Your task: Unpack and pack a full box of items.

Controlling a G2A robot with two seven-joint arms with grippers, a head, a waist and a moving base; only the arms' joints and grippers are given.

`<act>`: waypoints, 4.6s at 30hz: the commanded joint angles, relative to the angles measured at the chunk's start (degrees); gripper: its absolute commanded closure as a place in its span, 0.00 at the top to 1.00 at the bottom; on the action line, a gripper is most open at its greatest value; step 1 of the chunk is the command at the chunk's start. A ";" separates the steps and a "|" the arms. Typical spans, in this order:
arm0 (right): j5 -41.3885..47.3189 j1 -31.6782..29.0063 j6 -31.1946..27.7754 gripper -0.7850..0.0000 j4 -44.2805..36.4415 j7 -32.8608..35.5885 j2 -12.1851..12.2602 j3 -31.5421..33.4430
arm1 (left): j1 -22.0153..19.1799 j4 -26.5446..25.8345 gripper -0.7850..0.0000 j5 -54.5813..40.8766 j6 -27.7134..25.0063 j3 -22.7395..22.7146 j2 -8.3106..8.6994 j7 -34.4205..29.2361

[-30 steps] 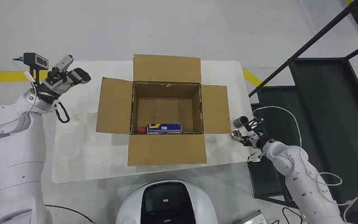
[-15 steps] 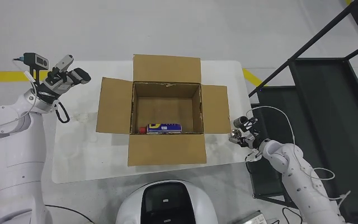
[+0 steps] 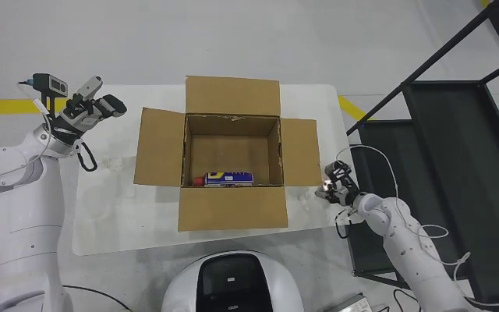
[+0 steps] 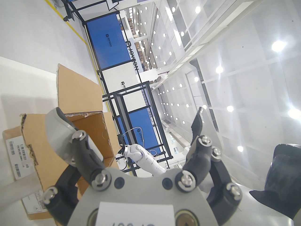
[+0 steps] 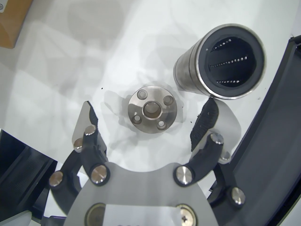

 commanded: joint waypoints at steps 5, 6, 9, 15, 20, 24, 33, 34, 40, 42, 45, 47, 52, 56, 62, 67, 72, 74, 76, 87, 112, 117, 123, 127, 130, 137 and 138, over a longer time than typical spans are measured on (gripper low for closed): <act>0.05 1.45 0.47 0.55 1.80 0.12 -0.26 -0.86 | 0.00 0.00 1.00 0.00 0.00 0.00 0.00 0.00; 0.03 1.56 0.55 0.46 2.01 0.00 -0.29 -0.95 | 0.00 0.00 1.00 0.00 0.00 0.00 0.00 0.00; -0.70 1.76 1.11 0.26 2.41 -0.35 -0.29 -0.99 | 0.00 0.00 1.00 0.00 0.00 0.00 0.00 0.00; -1.64 0.65 0.92 0.00 1.83 -2.33 0.01 0.14 | 0.00 0.00 1.00 0.00 0.00 0.00 0.00 0.00; -0.46 -4.52 -2.88 0.00 -2.61 -3.82 1.24 5.23 | 0.00 0.00 1.00 0.00 0.00 0.00 0.00 0.00; 0.66 -10.71 -6.13 0.00 -9.34 -3.82 2.33 10.50 | 0.00 0.00 1.00 0.00 0.00 0.00 0.00 0.00; 5.69 -18.74 -10.54 0.00 -28.71 -1.17 3.56 19.94 | 0.00 0.00 1.00 0.00 0.00 0.00 0.00 0.00; 6.62 -18.89 -11.11 0.00 -30.56 -0.56 3.62 20.34 | 0.00 0.00 1.00 0.00 0.00 0.00 0.00 0.00; 11.87 -16.05 -9.79 0.00 -37.09 4.17 3.51 17.77 | 0.00 0.00 1.00 0.00 0.00 0.00 0.00 0.00; 12.18 -14.60 -8.69 0.00 -38.16 5.40 3.34 15.32 | 0.00 0.00 1.00 0.00 0.00 0.00 0.00 0.00; 12.53 -12.32 -7.50 0.00 -37.78 5.95 3.02 11.68 | 0.00 0.00 1.00 0.00 0.00 0.00 0.00 0.00; 13.66 -11.55 -8.09 0.00 -37.01 5.61 2.90 10.51 | 0.00 0.00 1.00 0.00 0.00 0.00 0.00 0.00; 13.66 -11.55 -8.09 0.00 -37.01 5.61 2.90 10.51 | 0.00 0.00 1.00 0.00 0.00 0.00 0.00 0.00; 13.66 -11.55 -8.09 0.00 -37.01 5.61 2.90 10.51 | 0.00 0.00 1.00 0.00 0.00 0.00 0.00 0.00; 13.66 -11.55 -8.09 0.00 -37.01 5.61 2.90 10.51 | 0.00 0.00 1.00 0.00 0.00 0.00 0.00 0.00; 13.51 -11.42 -7.85 0.00 -37.19 5.49 2.87 10.30 | 0.00 0.00 1.00 0.00 0.00 0.00 0.00 0.00; 12.04 -1.90 -8.13 0.00 -36.92 7.14 2.07 2.04 | 0.00 0.00 1.00 0.00 0.00 0.00 0.00 0.00; 13.14 4.25 -7.77 0.00 -35.46 8.77 1.24 -3.71 | 0.00 0.00 1.00 0.00 0.00 0.00 0.00 0.00; 13.88 10.71 -7.58 0.00 -33.34 11.53 0.21 -9.85 | 0.00 0.00 1.00 0.00 0.00 0.00 0.00 0.00; 12.44 36.71 -4.01 0.00 -14.95 16.55 -7.87 -36.20 | 0.00 0.00 1.00 0.00 0.00 0.00 0.00 0.00; 14.93 52.28 -5.00 0.00 15.88 16.54 -22.04 -54.28 | 0.00 0.00 1.00 0.00 0.00 0.00 0.00 0.00; 15.51 53.54 -7.81 1.00 19.59 15.42 -23.71 -54.87 | 0.00 0.00 1.00 0.00 0.00 0.00 0.00 0.00; 16.77 54.58 -12.45 1.00 20.12 13.34 -23.96 -53.29 | 0.00 0.00 1.00 0.00 0.00 0.00 0.00 0.00; 18.20 53.86 -18.63 1.00 16.88 11.05 -22.44 -50.45 | 0.00 0.00 1.00 0.00 0.00 0.00 0.00 0.00; 19.54 51.73 -23.39 1.00 11.80 9.78 -20.13 -46.72 | 0.00 0.00 1.00 0.00 0.00 0.00 0.00 0.00; 21.22 39.13 -27.21 1.00 -7.30 13.60 -12.01 -31.62 | 0.00 0.00 1.00 0.00 0.00 0.00 0.00 0.00; 20.75 36.57 -26.60 1.00 -10.53 14.88 -10.78 -28.68 | 0.00 0.00 1.00 0.00 0.00 0.00 0.00 0.00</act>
